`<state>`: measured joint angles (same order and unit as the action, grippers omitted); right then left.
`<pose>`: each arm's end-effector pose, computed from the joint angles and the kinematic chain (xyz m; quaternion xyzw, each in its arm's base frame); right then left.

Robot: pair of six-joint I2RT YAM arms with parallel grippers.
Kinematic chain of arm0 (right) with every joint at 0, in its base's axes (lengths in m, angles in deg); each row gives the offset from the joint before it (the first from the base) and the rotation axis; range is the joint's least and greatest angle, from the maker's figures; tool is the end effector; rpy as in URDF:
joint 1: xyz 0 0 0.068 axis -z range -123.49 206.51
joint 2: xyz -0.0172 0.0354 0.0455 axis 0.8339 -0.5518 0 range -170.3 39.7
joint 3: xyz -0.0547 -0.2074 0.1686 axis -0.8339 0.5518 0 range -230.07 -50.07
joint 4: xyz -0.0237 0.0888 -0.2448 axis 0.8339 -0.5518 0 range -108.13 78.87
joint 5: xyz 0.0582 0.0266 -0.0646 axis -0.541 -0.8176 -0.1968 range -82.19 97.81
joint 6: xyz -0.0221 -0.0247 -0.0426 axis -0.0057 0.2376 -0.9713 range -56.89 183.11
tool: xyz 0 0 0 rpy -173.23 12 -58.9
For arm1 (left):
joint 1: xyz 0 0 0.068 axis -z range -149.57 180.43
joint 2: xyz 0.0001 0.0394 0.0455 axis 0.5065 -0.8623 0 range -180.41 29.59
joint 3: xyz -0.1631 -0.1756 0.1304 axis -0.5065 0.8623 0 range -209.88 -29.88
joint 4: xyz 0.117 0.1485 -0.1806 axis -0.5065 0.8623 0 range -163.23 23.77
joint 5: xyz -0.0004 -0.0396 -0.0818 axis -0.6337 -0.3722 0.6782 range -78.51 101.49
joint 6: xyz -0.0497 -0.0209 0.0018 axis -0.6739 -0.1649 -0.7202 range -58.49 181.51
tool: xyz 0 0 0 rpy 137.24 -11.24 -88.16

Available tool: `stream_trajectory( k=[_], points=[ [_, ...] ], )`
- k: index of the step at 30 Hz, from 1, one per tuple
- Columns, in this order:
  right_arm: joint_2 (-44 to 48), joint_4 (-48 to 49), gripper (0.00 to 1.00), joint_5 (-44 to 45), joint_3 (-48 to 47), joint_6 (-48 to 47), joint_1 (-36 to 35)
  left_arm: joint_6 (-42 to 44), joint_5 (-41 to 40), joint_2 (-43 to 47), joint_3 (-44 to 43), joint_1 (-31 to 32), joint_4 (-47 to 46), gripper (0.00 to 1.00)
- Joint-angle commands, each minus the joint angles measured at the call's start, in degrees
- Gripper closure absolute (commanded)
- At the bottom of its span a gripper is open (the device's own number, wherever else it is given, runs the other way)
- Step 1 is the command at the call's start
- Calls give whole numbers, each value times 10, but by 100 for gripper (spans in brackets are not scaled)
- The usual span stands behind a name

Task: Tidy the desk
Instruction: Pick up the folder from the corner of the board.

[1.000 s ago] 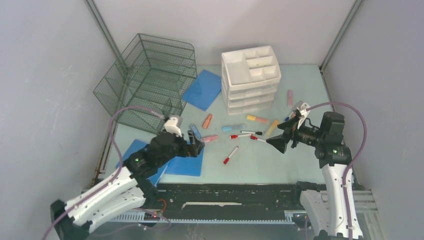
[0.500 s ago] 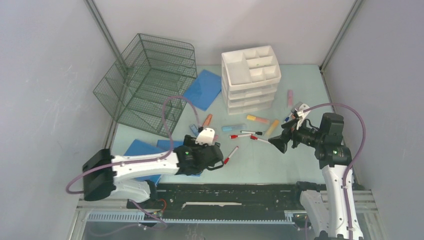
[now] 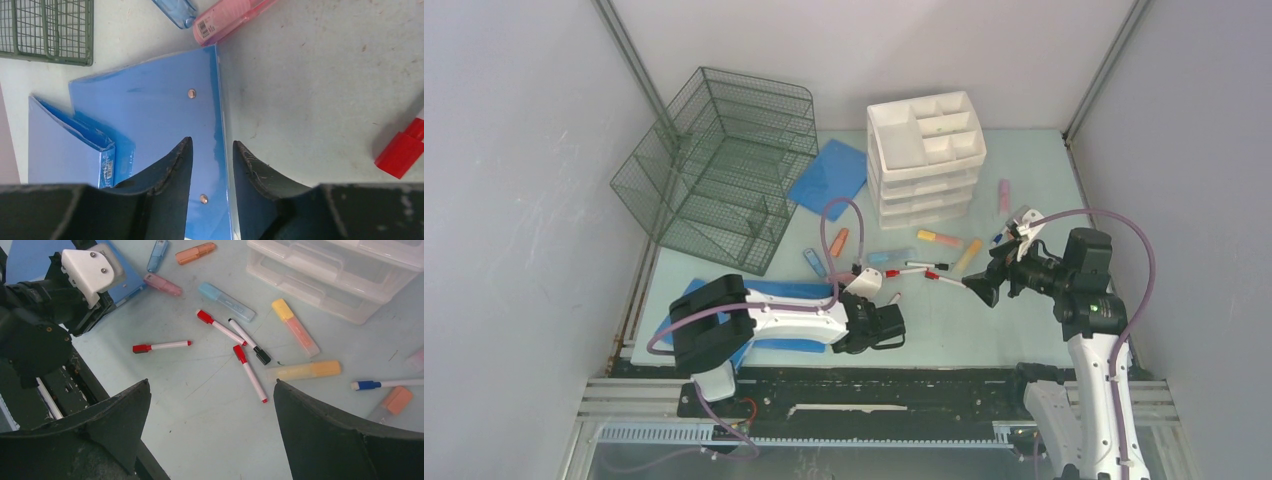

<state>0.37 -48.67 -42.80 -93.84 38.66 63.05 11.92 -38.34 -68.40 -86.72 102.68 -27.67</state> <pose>0.1387 0.0117 0.3068 -0.3248 0.7535 0.2471 0.5154 0.1132 -0.2643 0.1621 0.1663 0.8913 0.1820 0.3807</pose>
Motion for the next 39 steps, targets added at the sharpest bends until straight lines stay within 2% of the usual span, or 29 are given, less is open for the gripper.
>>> stream_trajectory(
  k=[1, 15, 21, 27, 39],
  points=[
    [7, 4, 0, 0, 1, -14, -6, -40, -28, -20, -12, 3, 9, 58],
    [12, 3, 0, -3, 3, -16, -10, -84, -49, -72, -1, 4, 8, 59],
    [12, 2, 0, -4, 3, -16, -10, -85, -54, -84, -5, 5, 6, 73],
    [8, 0, 0, -7, 3, -17, -3, -92, -65, -66, -6, 13, 8, 99],
    [-20, -2, 0, -67, 3, -10, 11, -88, -83, 46, 6, 44, -18, 100]
  ],
)
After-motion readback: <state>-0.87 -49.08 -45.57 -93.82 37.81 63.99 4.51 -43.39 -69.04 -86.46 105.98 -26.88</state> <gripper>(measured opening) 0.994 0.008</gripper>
